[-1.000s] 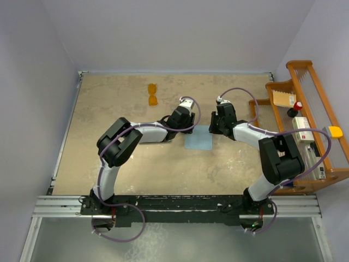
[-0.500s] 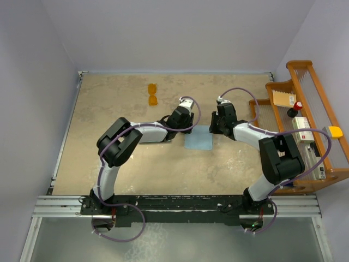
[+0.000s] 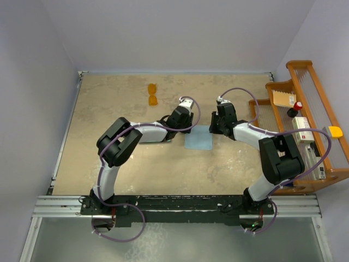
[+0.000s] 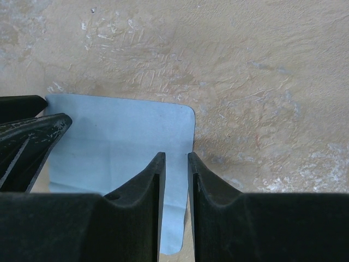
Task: Organize the sunglasses
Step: Fold the glasses cleaning cloth at the center of the board.
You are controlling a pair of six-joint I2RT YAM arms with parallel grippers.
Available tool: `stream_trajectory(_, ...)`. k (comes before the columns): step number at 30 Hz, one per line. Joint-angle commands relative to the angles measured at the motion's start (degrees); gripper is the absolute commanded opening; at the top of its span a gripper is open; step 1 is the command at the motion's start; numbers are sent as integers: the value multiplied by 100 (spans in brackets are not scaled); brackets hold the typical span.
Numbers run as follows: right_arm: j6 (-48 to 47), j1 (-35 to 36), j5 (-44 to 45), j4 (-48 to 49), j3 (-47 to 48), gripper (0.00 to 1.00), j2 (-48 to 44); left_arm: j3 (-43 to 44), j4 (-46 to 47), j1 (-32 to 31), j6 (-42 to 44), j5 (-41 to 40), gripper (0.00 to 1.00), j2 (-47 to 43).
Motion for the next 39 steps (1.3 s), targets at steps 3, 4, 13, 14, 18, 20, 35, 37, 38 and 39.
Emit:
stream_trajectory(3, 36, -29, 5, 100, 113, 25, -18, 176, -231, 87, 160, -162, 32, 57)
stream_trajectory(4, 36, -28, 3, 97, 113, 25, -18, 180, -234, 90, 181, -129, 30, 59)
stream_trajectory(13, 27, -28, 42, 91, 122, 25, -26, 206, -189, 93, 131, 165, 23, 111)
stream_trajectory(14, 31, -25, 39, 91, 122, 25, -22, 201, -195, 89, 134, 200, 19, 128)
stream_trajectory(18, 33, -29, 47, 89, 122, 25, -13, 207, -224, 91, 102, 258, 18, 148)
stream_trajectory(20, 35, -24, 60, 82, 122, 25, -25, 198, -233, 90, 98, 255, 15, 150)
stream_trajectory(35, 57, -47, 180, 91, 213, 21, 105, 212, -348, 91, 91, 24, 0, 107)
stream_trajectory(37, 47, -76, 156, 82, 218, 22, 202, 199, -344, 94, 100, 33, 0, 98)
stream_trajectory(38, 37, -87, 145, 80, 360, 22, 243, 186, -340, 92, 96, 47, 0, 97)
stream_trajectory(39, 36, -98, 140, 82, 428, 23, 280, 190, -339, 90, 102, 51, 0, 91)
